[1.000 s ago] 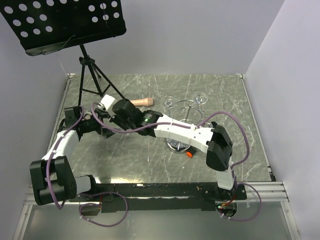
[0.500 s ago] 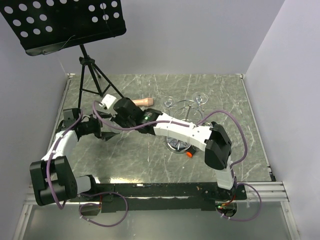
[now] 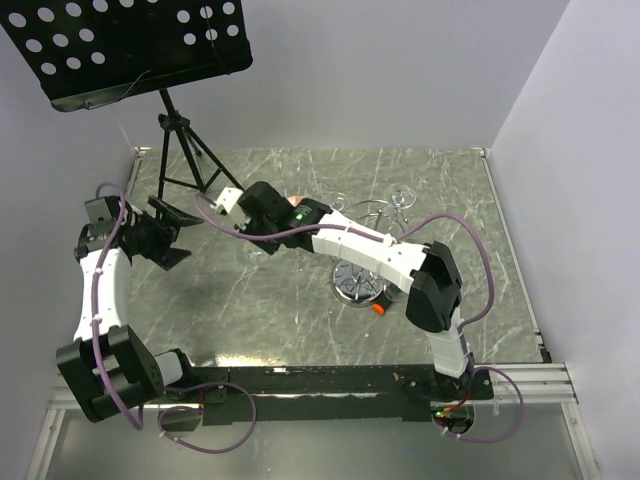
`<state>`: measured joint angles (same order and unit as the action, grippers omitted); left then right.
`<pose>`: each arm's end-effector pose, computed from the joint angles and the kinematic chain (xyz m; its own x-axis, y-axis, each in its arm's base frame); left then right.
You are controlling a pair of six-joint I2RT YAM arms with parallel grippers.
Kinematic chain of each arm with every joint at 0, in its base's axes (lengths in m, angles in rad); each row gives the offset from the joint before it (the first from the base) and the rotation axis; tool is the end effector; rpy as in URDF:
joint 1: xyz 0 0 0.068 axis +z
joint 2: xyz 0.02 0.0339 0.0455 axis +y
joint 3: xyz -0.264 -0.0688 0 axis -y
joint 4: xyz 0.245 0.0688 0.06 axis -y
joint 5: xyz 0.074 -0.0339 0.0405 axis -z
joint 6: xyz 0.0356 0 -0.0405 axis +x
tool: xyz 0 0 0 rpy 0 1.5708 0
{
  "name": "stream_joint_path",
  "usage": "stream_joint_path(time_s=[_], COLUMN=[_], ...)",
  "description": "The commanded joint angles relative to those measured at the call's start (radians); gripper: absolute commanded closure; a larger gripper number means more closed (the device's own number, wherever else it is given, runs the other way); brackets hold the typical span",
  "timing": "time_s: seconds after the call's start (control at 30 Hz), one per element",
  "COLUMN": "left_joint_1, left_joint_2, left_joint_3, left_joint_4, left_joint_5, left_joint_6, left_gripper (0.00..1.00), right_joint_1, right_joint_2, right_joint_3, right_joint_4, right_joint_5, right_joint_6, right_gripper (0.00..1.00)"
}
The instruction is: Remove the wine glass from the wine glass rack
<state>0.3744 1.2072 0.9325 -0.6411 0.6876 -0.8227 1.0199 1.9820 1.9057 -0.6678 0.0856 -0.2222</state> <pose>0.2317 0.0668 0.2710 -0.5587 -0.8281 -0.0454 -0.4885 0.3729 -0.7889 0.2407 0.3860 0.3225 -0.1660 -0.6897 -0.7048 -0.8741 0.4338 -0.2186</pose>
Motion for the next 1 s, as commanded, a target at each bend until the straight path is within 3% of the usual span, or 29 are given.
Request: stream_joint_path(time_s=[0.0,0.3,0.77,0.97], left_joint_1=[0.023,0.072,0.074,0.074], left_joint_2=[-0.052,-0.043,-0.031,-0.032], left_joint_3=[0.078,0.117,0.137,0.126], left_joint_4=[-0.117,-0.140,-0.109,-0.101], left_joint_5=[-0.244,-0.198,-0.114,-0.100], left_joint_6=[0.195,0.221,0.264,0.267], left_gripper=[0.01,0.02,0.02,0.02], right_joint_1=[0.025,0.048,0.049,0.048], right_joint_2=[-0.071,-0.043,0.020,0.035], right_joint_3=[-0.034,-0.112,-0.097,-0.102], right_joint_4=[-0.065,-0.101,-0.131,-0.124], right_joint_5=[-0.076,-0.075,-0.081,-0.060], right_joint_6=[-0.101,-0.155,-0.160,-0.157], right_gripper=[1.00,1.00,1.00,0.93])
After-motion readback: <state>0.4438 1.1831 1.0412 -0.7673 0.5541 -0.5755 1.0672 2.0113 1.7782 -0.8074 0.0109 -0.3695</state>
